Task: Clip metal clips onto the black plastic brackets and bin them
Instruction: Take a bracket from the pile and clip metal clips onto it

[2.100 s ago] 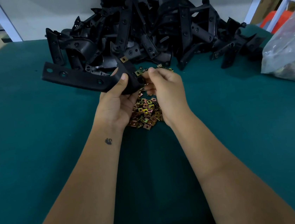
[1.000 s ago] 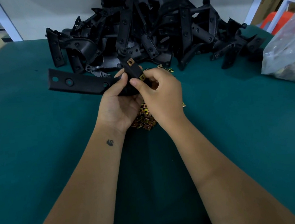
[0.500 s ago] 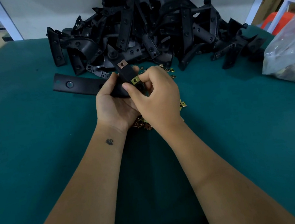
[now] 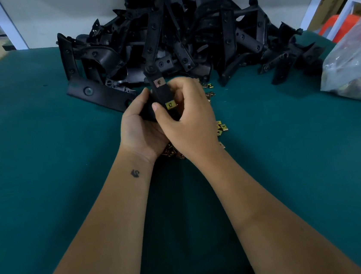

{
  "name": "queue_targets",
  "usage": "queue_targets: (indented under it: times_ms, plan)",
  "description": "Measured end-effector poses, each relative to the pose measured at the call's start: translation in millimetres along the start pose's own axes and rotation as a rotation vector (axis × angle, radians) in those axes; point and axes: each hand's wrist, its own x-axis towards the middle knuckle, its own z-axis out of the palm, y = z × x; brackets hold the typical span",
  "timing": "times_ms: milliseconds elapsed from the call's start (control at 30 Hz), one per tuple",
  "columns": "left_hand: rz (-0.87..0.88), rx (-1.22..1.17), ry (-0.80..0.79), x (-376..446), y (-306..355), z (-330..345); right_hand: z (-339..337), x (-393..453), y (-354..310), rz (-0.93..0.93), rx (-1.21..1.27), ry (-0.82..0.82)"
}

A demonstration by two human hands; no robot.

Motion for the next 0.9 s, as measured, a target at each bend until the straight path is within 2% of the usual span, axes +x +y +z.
queue_targets:
  times_ms: [267,567,667,900]
  plan:
    - [-0.016,0.096,-0.027,2.5,-3.8,0.5,-6.4,3.3,0.5,-0.011,-0.048,0.115]
    - [0.006,0.151,-0.022,0.4,-3.9,3.5,-9.2,5.7,-0.6,0.017,-0.046,0.128]
    - [0.053,0.174,0.009,0.7,-4.5,5.6,-7.6,5.5,1.4,0.143,0.062,0.059]
    - [0.111,0.192,0.103,1.6,-2.6,10.5,-6.8,12.0,3.8,0.426,0.481,-0.063]
